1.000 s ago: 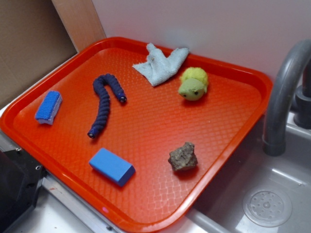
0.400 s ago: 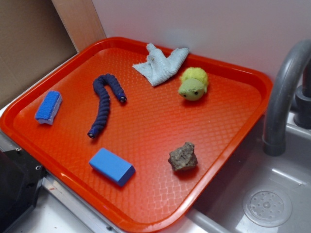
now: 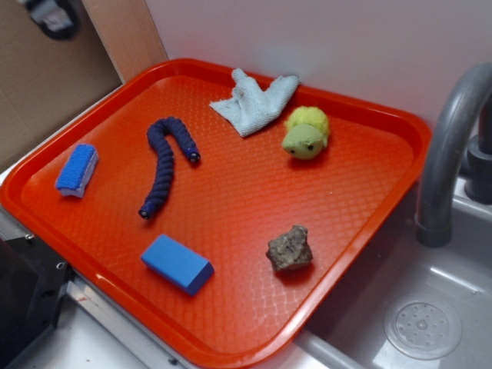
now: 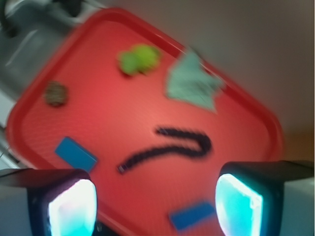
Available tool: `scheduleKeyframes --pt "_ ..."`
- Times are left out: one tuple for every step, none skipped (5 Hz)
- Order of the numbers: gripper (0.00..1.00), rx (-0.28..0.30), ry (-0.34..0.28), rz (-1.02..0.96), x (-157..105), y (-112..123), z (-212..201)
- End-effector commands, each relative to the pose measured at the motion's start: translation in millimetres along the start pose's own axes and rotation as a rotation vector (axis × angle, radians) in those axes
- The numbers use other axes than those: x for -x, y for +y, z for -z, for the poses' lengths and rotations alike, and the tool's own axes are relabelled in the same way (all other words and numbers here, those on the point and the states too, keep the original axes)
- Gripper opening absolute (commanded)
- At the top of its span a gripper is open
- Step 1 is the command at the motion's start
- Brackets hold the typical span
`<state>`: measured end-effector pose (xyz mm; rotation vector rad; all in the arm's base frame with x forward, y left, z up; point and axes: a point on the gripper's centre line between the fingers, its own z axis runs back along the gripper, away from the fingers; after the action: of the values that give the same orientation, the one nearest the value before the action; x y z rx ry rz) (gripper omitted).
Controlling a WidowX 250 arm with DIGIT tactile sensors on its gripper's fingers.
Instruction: Grab the rock.
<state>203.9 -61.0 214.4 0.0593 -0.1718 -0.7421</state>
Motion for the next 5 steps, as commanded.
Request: scheduleKeyframes --pt "1.00 0.065 -0.056 0.497 -53 -82 34" --pt "1.00 0.121 -0.030 0.747 -48 -116 52" --pt "1.00 0.102 0.052 0.878 -42 -130 79" --pt "1.00 0.096 0.134 0.888 -37 -132 106" --pt "1.00 0.117 0.117 0.867 -44 -135 122"
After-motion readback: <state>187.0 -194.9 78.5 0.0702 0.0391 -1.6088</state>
